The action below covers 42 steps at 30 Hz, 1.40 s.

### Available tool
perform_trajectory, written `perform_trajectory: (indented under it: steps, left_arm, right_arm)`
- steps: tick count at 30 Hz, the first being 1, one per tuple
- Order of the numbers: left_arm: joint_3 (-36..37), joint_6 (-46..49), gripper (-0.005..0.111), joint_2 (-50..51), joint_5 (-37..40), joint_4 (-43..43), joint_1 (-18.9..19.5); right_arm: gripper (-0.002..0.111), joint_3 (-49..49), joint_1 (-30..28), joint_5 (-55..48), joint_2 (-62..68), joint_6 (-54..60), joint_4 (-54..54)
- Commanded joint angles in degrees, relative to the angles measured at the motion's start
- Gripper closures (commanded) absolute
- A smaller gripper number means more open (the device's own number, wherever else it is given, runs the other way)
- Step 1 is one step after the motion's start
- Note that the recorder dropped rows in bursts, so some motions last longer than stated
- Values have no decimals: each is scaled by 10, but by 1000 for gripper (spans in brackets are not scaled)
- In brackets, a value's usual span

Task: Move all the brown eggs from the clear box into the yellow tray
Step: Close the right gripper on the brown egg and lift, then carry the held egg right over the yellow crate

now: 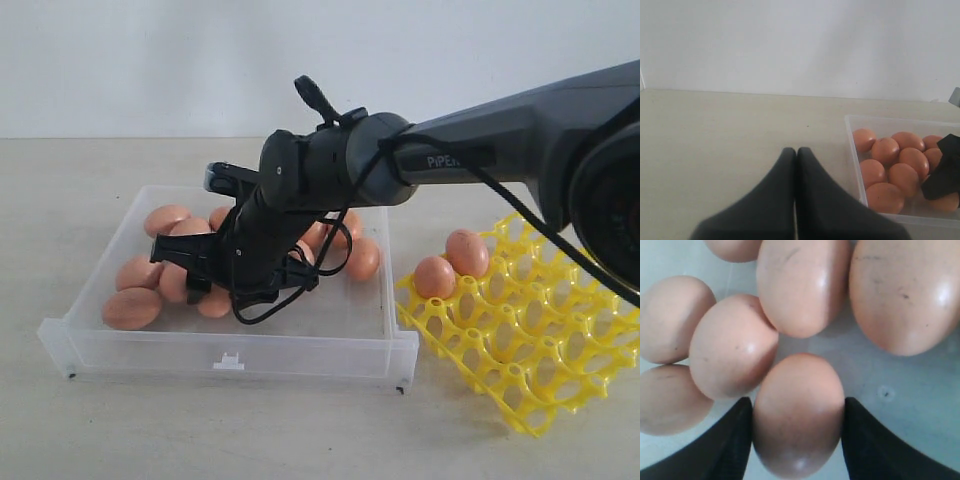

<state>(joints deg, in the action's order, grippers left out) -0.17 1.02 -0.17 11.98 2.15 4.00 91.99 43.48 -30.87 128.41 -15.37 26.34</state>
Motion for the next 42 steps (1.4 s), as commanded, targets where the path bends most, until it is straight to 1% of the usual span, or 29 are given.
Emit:
perform_trajectory:
  steps: [1,3,7,8,12,15,17,19,22,27,29,32,38,42]
  left_arm:
    - [2,1,111,2,-3,-1,0]
    - [2,1,111,2,-3,-1,0]
    - [2,1,111,2,-3,-1,0]
    - [2,1,111,2,-3,-1,0]
    - [2,1,111,2,-3,-1,0]
    - [2,1,111,2,-3,-1,0]
    - [2,1,111,2,-3,-1,0]
    - [2,1,111,2,-3,-1,0]
    - [2,1,111,2,-3,-1,0]
    - [2,1,111,2,-3,-1,0]
    - [2,1,111,2,-3,-1,0]
    - [2,1,111,2,-3,-1,0]
    - [2,1,111,2,-3,-1,0]
    - [2,1,111,2,-3,-1,0]
  right_arm:
    - [67,0,4,1,-23,66,-54]
    - [69,0,5,10,-36,98,-77]
    - [89,0,5,24,-55,141,-104]
    - [92,0,5,28,-58,154,-104]
    - [92,0,11,40,-66,203,-104]
    - [92,-3,12,43,-75,212,-115]
    - [92,-25,12,71,-93,218,-123]
    - [92,-64,12,115,-118,234,-123]
    - [92,-139,10,209,-174,237,-119]
    - [92,-277,-3,343,-275,324,-98]
    - [92,-328,-18,390,-310,367,-74]
    - [92,-390,-52,431,-355,389,-57]
    - [92,-471,-142,421,-406,405,-57]
    - [92,-510,-193,417,-414,410,-58]
